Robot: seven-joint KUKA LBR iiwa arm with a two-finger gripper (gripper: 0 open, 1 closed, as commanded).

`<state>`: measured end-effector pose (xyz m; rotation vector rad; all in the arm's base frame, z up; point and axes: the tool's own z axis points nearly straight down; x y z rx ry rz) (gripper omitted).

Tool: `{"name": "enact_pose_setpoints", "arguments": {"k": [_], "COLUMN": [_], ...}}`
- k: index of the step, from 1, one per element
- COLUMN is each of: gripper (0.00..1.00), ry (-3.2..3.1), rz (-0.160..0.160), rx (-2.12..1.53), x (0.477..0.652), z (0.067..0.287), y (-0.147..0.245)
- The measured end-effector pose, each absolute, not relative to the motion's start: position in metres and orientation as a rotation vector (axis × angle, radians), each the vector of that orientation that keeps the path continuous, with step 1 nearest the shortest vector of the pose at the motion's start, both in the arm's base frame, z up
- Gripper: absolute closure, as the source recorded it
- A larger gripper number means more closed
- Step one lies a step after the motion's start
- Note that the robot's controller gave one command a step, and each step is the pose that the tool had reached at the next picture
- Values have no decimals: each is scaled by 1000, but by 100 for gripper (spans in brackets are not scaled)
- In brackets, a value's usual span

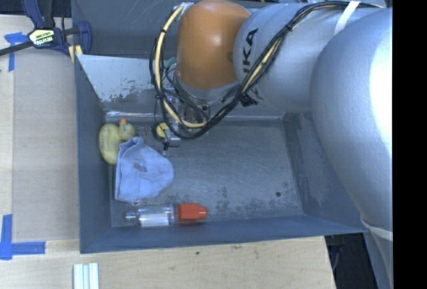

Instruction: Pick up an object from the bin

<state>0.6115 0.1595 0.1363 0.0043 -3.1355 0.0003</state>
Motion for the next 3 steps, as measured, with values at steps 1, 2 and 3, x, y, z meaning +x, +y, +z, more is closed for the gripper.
{"name": "enact_pose_setpoints", "arguments": {"k": [1, 2, 3], "gripper": [100, 100, 100], "ry": [-3144, -3144, -3144], "rz": [-1, -1, -1], "rx": [-2, -2, 18], "x": [613, 614, 615], "z": [142, 142, 230], "y": [159, 158, 165]}}
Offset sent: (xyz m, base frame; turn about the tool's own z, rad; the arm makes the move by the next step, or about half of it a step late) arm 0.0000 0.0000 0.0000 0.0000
